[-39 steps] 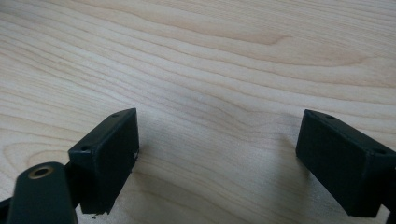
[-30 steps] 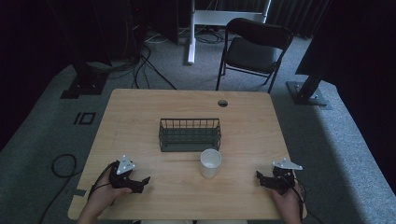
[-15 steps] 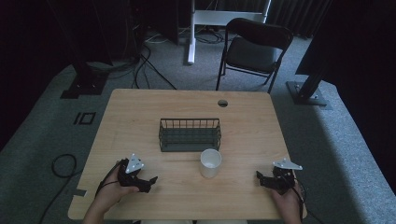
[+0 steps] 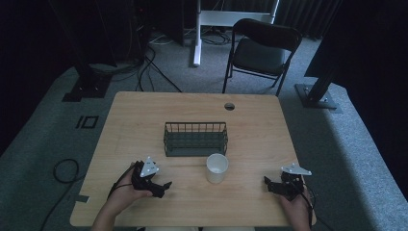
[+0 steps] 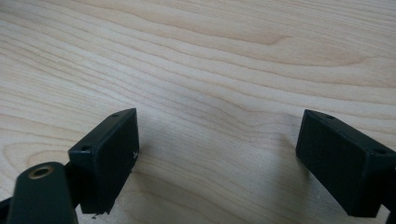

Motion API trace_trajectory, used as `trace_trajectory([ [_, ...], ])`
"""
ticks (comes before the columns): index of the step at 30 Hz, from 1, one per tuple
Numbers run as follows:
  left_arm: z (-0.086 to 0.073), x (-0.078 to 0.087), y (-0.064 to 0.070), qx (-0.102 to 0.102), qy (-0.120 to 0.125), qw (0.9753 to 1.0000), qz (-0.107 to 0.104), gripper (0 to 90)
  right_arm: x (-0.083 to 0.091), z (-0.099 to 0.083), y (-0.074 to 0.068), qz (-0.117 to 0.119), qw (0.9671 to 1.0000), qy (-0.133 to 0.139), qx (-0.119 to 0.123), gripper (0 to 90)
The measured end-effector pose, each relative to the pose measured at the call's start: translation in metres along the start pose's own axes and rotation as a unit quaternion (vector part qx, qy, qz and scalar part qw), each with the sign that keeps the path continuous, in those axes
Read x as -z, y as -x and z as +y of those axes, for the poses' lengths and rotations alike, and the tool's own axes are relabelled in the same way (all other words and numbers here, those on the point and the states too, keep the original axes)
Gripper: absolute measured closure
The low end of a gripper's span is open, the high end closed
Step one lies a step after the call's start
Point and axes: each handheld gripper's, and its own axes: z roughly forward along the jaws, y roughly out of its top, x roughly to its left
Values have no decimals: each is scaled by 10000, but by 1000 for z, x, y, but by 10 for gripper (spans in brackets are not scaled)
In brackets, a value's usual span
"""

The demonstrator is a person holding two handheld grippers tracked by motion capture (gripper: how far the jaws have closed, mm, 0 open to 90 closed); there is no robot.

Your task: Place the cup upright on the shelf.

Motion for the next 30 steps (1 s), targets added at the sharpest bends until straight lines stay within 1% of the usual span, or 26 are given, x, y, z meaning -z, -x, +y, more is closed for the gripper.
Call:
trace_trajectory([
  [5,4,-6,5,-118,-20,9999,-83,16,0,0,0,-1,10000,-3,1,129],
  [6,5,-7,6,-109,-14,9999,-87,16,0,0,0,-1,10000,-3,1,129],
  [8,7,-9,8,-153,40,9999,-68,16,0,0,0,-1,10000,-4,2,129],
  [11,9,-11,10,-164,54,9998,-116,16,0,0,0,-1,10000,0,2,129],
  [14,11,-13,13,-225,44,9996,-151,16,0,0,0,0,10000,1,-6,129],
  [16,13,-15,14,-217,91,9996,-183,16,0,0,0,1,10000,1,-8,129],
  [17,15,-15,15,-179,153,9996,-157,16,0,0,0,1,10000,2,-6,129],
  [19,16,-16,16,-179,170,9996,-148,16,0,0,0,0,10000,3,-6,129],
  [20,18,-17,17,-180,193,9995,-176,16,0,0,0,1,10000,1,-8,130],
  [25,22,-19,20,-249,175,9993,-239,16,0,0,0,0,10000,0,-3,129],
  [28,26,-23,24,-273,185,9989,-323,16,0,0,0,0,10000,0,-1,129],
  [30,28,-26,27,-328,181,9987,-339,16,0,0,0,0,10000,-1,-2,129],
])
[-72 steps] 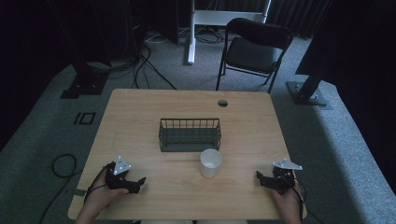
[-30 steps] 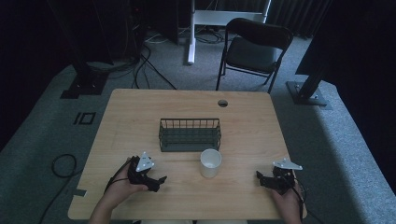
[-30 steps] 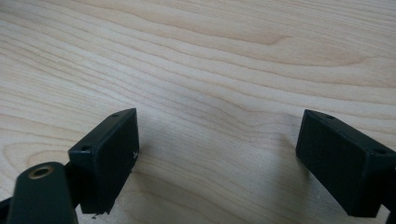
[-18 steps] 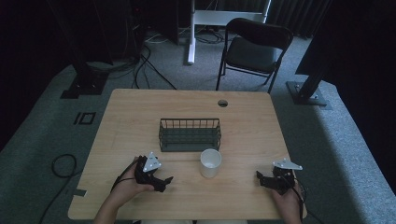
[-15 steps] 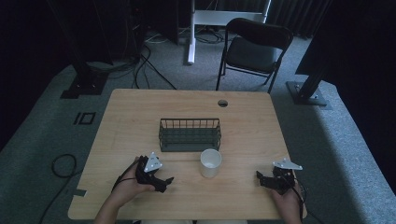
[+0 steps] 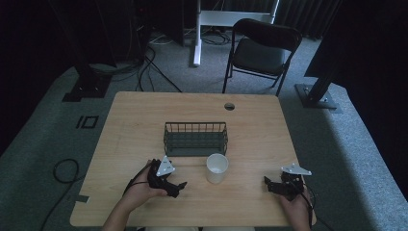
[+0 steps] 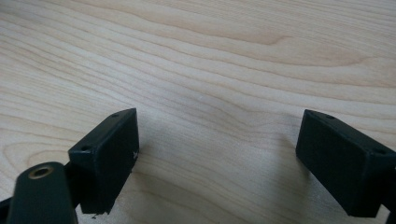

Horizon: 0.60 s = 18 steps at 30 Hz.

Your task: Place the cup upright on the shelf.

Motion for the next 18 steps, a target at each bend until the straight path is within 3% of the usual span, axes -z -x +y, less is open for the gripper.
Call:
trace_trajectory([
  [6,9,-10,5,-85,-38,9999,-117,17,0,0,0,0,10000,1,-1,129],
  [18,31,-25,16,-192,234,9989,-354,39,0,0,0,0,10000,0,0,130],
])
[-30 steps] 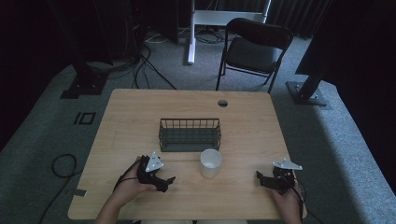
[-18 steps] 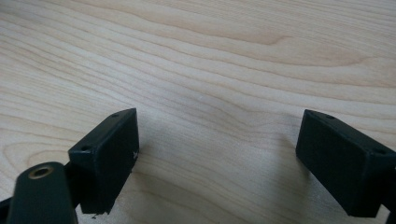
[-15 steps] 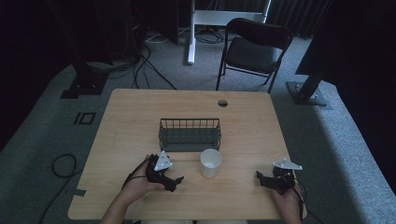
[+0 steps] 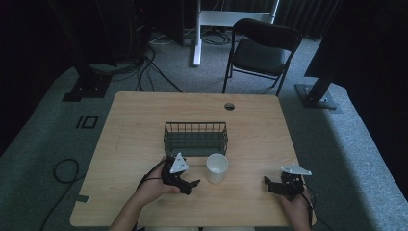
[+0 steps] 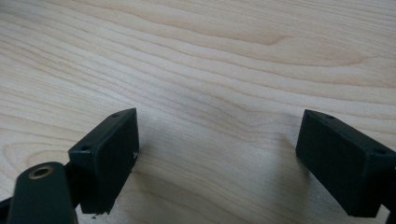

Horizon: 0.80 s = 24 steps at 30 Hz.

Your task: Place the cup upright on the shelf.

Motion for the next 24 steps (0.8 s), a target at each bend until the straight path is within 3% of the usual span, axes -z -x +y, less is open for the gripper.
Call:
trace_trajectory([
  [24,31,-27,17,-148,320,9989,-307,39,0,0,0,-2,10000,0,0,130],
])
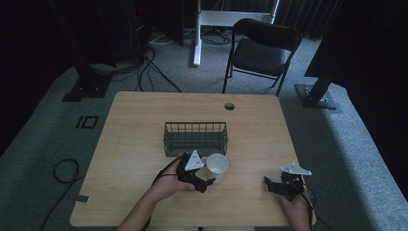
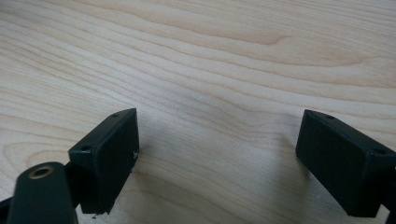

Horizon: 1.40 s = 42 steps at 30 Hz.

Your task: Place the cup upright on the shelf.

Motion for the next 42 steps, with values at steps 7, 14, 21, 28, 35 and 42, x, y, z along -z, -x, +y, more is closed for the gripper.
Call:
trace_trajectory([
  [7,6,-6,3,-34,62,9999,-74,39,0,0,0,1,10000,0,0,130],
  [14,11,-12,5,-54,143,9998,-129,39,0,0,0,0,10000,0,0,130],
  [21,15,-15,5,21,309,9994,-125,39,0,0,0,1,10000,0,0,130],
  [28,16,-19,7,58,467,9988,-127,50,0,0,0,1,10000,-1,-2,130],
  [35,19,-20,10,15,545,9984,-157,87,0,0,0,0,10000,1,2,130],
  [42,21,-21,11,8,523,9986,-93,157,0,0,0,1,10000,0,0,130],
])
